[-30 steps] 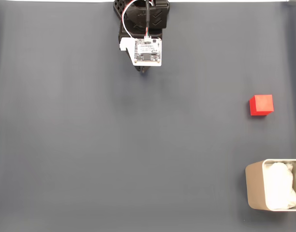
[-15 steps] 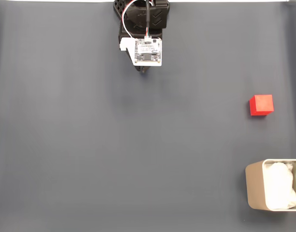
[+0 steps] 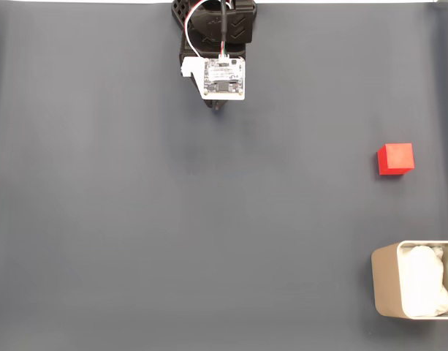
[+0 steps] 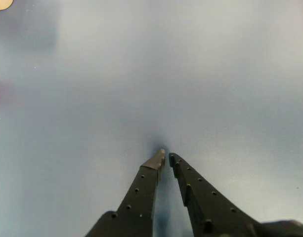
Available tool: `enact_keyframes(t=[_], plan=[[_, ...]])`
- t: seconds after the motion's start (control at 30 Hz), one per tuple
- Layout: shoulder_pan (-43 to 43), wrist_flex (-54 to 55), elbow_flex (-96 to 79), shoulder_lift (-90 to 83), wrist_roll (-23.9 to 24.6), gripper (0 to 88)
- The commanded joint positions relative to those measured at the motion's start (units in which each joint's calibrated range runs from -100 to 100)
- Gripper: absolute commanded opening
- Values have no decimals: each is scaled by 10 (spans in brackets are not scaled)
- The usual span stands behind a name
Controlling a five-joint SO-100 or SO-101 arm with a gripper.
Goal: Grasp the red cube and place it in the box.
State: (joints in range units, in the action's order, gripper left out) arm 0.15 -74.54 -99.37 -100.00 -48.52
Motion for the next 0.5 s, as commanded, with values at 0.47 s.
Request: enact_keyframes(t=[0.47], plan=[[13,215,88,90,1,0]])
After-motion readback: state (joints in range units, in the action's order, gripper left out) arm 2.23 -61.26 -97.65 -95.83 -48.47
